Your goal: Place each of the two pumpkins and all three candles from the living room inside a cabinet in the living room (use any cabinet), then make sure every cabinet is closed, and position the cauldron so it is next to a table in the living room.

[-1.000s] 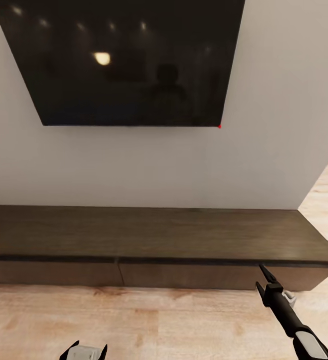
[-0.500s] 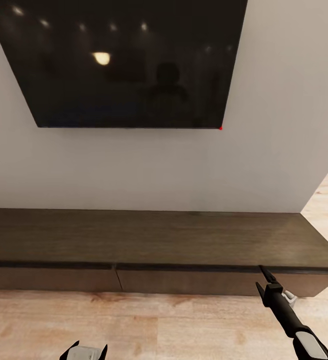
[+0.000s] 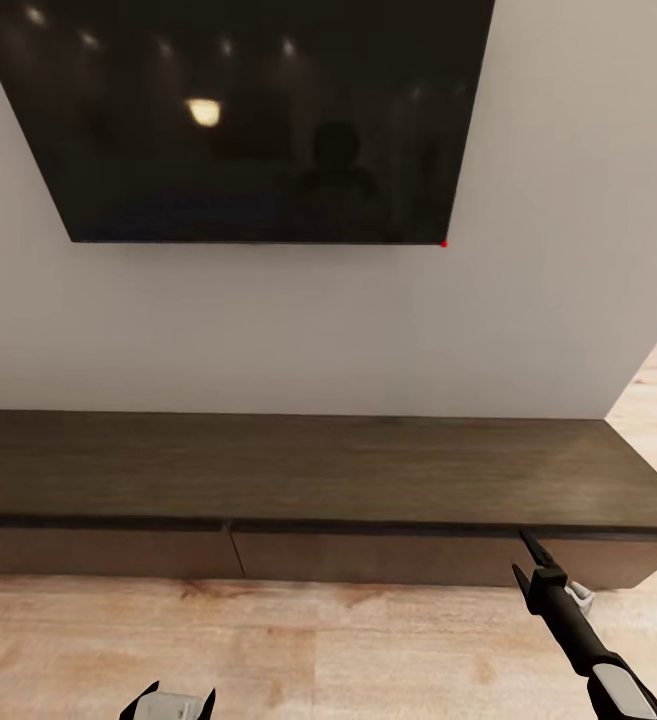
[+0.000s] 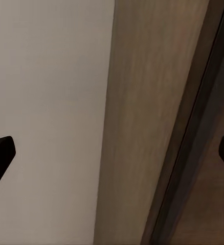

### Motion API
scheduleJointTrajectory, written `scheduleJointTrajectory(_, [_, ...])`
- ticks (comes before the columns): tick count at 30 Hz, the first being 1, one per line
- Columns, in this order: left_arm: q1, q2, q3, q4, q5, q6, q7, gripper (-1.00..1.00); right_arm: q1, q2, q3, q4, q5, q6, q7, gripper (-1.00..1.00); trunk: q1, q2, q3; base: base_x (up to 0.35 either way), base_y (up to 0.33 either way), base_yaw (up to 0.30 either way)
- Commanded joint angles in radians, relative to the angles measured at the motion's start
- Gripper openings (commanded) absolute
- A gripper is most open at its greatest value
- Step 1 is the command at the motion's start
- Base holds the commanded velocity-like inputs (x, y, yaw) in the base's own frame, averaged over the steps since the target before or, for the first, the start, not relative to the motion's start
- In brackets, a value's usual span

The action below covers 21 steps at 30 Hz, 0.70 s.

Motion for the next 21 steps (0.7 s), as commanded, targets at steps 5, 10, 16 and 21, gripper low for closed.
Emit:
scheduleJointTrajectory(5, [0.000, 0.000, 0.000, 0.001, 0.001, -0.020, -0.002, 1.00, 0.000, 0.000, -0.005, 0.001, -0.007, 0.009, 0.002, 1.00, 0.019, -0.036, -0.016, 0.000, 0.000, 0.000])
scheduleJointTrajectory(10, [0.000, 0.000, 0.000, 0.001, 0.001, -0.033, -0.003, 1.00, 0.001, -0.001, -0.072, 0.001, -0.005, 0.012, 0.004, 1.00, 0.038, -0.071, -0.032, 0.000, 0.000, 0.000])
scheduleJointTrajectory(16, [0.000, 0.000, 0.000, 0.001, 0.001, -0.036, -0.003, 1.00, 0.001, -0.018, -0.106, 0.002, -0.005, 0.014, 0.008, 1.00, 0.061, -0.113, -0.051, 0.000, 0.000, 0.000])
scheduleJointTrajectory(21, [0.000, 0.000, -0.001, 0.001, 0.001, -0.037, -0.003, 1.00, 0.001, -0.021, -0.111, 0.002, -0.005, 0.014, 0.012, 1.00, 0.081, -0.148, -0.066, 0.000, 0.000, 0.000])
